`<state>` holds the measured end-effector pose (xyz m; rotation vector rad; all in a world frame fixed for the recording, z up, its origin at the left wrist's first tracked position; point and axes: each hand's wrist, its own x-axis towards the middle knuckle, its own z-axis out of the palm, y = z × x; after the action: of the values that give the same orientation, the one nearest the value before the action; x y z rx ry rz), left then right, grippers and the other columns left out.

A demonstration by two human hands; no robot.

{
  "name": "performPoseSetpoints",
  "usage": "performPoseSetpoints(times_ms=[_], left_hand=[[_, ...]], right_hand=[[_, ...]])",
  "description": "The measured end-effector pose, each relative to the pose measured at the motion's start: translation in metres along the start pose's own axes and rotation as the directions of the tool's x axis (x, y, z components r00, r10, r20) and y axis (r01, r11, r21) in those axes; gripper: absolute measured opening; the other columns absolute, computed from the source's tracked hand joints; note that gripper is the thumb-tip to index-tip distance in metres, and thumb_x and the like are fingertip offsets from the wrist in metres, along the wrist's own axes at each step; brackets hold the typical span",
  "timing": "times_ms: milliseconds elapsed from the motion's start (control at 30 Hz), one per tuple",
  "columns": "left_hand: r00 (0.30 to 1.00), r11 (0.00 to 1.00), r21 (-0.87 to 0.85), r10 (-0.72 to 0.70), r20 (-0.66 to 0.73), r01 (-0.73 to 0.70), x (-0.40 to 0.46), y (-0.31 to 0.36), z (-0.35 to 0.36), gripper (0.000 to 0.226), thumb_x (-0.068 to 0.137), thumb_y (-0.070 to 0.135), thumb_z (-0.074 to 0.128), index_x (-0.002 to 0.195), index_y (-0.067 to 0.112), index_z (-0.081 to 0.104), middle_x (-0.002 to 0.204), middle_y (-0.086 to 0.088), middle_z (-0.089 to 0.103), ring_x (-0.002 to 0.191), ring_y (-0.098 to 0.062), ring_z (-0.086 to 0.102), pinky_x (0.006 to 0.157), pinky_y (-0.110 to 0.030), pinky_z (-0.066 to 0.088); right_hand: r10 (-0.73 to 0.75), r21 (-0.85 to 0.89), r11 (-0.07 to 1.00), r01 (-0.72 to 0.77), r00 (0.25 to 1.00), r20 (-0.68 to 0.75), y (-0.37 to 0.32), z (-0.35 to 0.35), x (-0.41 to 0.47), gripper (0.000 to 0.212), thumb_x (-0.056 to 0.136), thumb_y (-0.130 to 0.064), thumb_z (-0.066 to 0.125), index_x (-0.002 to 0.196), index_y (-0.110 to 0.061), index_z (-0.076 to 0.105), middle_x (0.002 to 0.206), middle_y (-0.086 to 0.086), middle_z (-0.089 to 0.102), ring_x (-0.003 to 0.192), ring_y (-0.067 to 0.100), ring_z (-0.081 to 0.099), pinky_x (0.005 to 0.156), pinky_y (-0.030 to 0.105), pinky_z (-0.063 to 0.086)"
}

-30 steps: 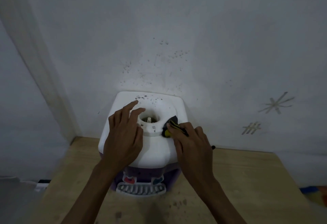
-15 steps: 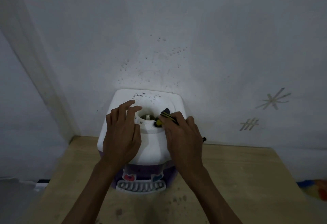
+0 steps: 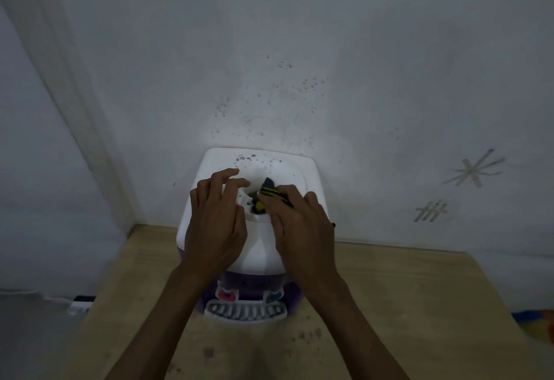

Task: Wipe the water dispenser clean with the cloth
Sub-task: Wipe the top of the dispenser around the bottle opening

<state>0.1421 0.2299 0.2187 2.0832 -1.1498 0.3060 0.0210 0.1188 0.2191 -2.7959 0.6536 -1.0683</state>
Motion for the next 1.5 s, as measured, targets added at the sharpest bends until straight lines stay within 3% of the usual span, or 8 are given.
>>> performPoseSetpoints(times_ms=[167, 367, 467, 600, 800, 933, 1233, 1500], left_hand=[[1.0, 1.0, -0.016, 0.009, -0.019, -0.009, 0.0, -0.002, -0.001, 0.046, 0.084, 0.017, 0.036, 0.123, 0.014, 0.061, 0.139, -0.006, 0.054, 0.122, -0.023, 0.045, 0.103, -0.022, 0.021], [1.0, 1.0, -0.015, -0.011, 0.015, 0.011, 0.0, -0.003, 0.003, 0.045, 0.086, 0.021, 0.038, 0.125, 0.015, 0.059, 0.14, -0.006, 0.054, 0.124, -0.023, 0.043, 0.106, -0.018, 0.016], [1.0, 1.0, -0.016, 0.001, 0.012, -0.001, 0.0, -0.004, 0.003, 0.042, 0.091, 0.023, 0.037, 0.124, 0.014, 0.061, 0.138, -0.007, 0.056, 0.123, -0.022, 0.043, 0.105, -0.019, 0.018], [1.0, 1.0, -0.012, -0.001, -0.008, 0.001, 0.0, -0.004, 0.004, 0.039, 0.087, 0.024, 0.045, 0.121, 0.017, 0.062, 0.136, -0.001, 0.056, 0.122, -0.021, 0.045, 0.101, -0.027, 0.025], [1.0, 1.0, -0.005, -0.012, 0.011, 0.012, 0.0, -0.003, 0.007, 0.035, 0.088, 0.032, 0.055, 0.121, 0.02, 0.061, 0.135, 0.003, 0.055, 0.123, -0.02, 0.045, 0.103, -0.028, 0.026], [0.999, 0.999, -0.036, 0.026, 0.036, -0.025, -0.001, -0.002, 0.006, 0.039, 0.091, 0.045, 0.053, 0.122, 0.023, 0.06, 0.135, 0.006, 0.054, 0.123, -0.017, 0.045, 0.101, -0.023, 0.023], [0.982, 0.989, -0.048, 0.143, 0.127, -0.138, 0.005, 0.002, 0.006, 0.063, 0.08, 0.078, 0.056, 0.122, 0.031, 0.058, 0.133, 0.011, 0.052, 0.118, -0.013, 0.044, 0.096, -0.027, 0.026], [0.979, 0.984, -0.031, 0.177, 0.104, -0.175, 0.018, 0.0, 0.01, 0.082, 0.075, 0.086, 0.059, 0.134, 0.029, 0.056, 0.147, 0.009, 0.05, 0.138, -0.014, 0.043, 0.116, -0.032, 0.02]], right_hand=[[-0.153, 0.009, 0.988, 0.153, 0.988, 0.028, 0.018, -0.013, -0.027, 0.035, 0.102, -0.031, 0.048, 0.127, -0.027, 0.072, 0.132, -0.006, 0.068, 0.092, 0.023, 0.06, 0.071, 0.034, 0.053], [0.011, -0.045, 0.999, -0.012, 1.0, -0.009, 0.014, -0.004, 0.001, 0.029, 0.1, -0.019, 0.055, 0.122, -0.023, 0.073, 0.121, -0.005, 0.07, 0.086, 0.021, 0.056, 0.065, 0.036, 0.052], [-0.056, -0.019, 0.998, 0.056, 0.998, -0.007, 0.001, 0.005, -0.004, 0.029, 0.097, -0.019, 0.059, 0.121, -0.023, 0.074, 0.121, -0.004, 0.071, 0.087, 0.022, 0.059, 0.067, 0.035, 0.054], [-0.122, -0.013, 0.992, 0.122, 0.993, -0.005, 0.018, -0.008, -0.023, 0.037, 0.104, -0.029, 0.043, 0.127, -0.025, 0.071, 0.128, -0.006, 0.068, 0.088, 0.022, 0.056, 0.069, 0.034, 0.049], [0.034, -0.081, 0.996, -0.036, 0.999, -0.026, 0.046, -0.002, -0.007, 0.034, 0.1, -0.015, 0.06, 0.131, -0.027, 0.069, 0.122, -0.007, 0.07, 0.083, 0.022, 0.052, 0.067, 0.037, 0.048], [0.143, -0.099, 0.985, -0.143, 0.99, -0.004, 0.055, 0.003, 0.015, 0.033, 0.102, -0.019, 0.058, 0.131, -0.033, 0.068, 0.119, -0.01, 0.069, 0.084, 0.018, 0.047, 0.069, 0.034, 0.043], [0.147, -0.068, 0.987, -0.147, 0.989, 0.001, 0.032, -0.011, -0.016, 0.036, 0.099, -0.025, 0.061, 0.134, -0.031, 0.067, 0.121, -0.013, 0.067, 0.087, 0.016, 0.05, 0.07, 0.028, 0.046], [0.227, -0.052, 0.973, -0.226, 0.973, 0.03, 0.059, 0.004, 0.03, 0.029, 0.103, -0.021, 0.061, 0.129, -0.029, 0.071, 0.117, -0.003, 0.073, 0.088, 0.022, 0.057, 0.066, 0.033, 0.05]])
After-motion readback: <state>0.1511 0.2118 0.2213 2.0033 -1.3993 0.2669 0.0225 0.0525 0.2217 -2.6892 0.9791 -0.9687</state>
